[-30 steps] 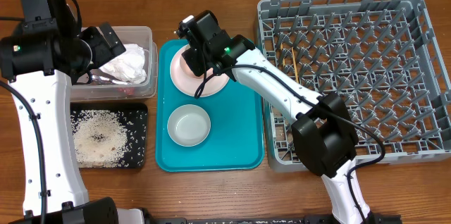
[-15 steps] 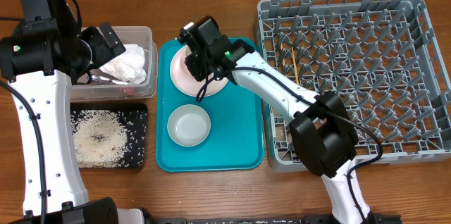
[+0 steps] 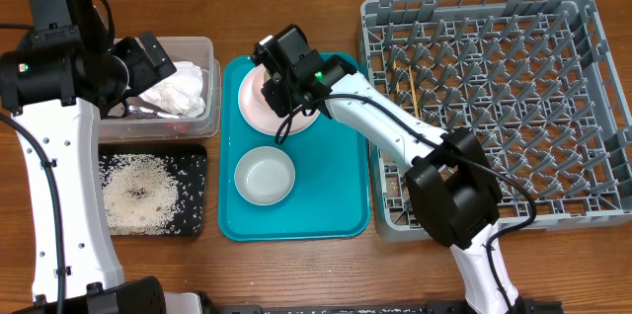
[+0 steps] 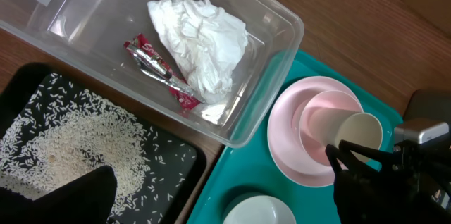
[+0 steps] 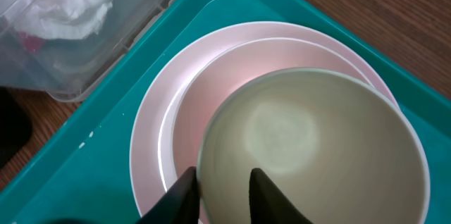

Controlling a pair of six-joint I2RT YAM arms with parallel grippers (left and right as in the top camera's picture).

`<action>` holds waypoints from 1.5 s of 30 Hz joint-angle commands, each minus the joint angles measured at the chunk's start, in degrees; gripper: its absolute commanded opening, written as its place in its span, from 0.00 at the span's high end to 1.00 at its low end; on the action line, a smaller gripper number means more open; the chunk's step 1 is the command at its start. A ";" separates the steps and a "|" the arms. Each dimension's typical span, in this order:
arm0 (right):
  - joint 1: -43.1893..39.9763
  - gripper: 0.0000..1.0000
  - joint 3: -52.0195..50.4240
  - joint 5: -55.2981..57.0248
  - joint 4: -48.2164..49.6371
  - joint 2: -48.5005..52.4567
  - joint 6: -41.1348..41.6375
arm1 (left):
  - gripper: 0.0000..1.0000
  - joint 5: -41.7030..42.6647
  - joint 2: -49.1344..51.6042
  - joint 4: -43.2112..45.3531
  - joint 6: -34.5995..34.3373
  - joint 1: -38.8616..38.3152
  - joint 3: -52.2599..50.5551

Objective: Sort waste into correct bins and load items into the dishwasher
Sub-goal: 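Reach the right gripper to the white cup on the pink plate and grasp it, then carry the white cup to the rack's back-left corner and set it down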

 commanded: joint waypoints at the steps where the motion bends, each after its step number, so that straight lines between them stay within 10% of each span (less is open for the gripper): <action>1: 0.07 0.78 -0.31 -0.50 0.24 0.07 -0.20 | 0.00 -0.37 0.00 0.02 0.72 -0.02 0.92; 32: -0.66 0.96 3.34 -1.29 -4.33 -7.19 0.22 | 0.00 -0.37 0.00 0.02 0.72 -0.02 0.92; 45: -23.30 0.96 3.48 -40.28 -8.94 -17.29 0.17 | 0.00 -0.37 0.00 0.02 0.72 -0.02 0.92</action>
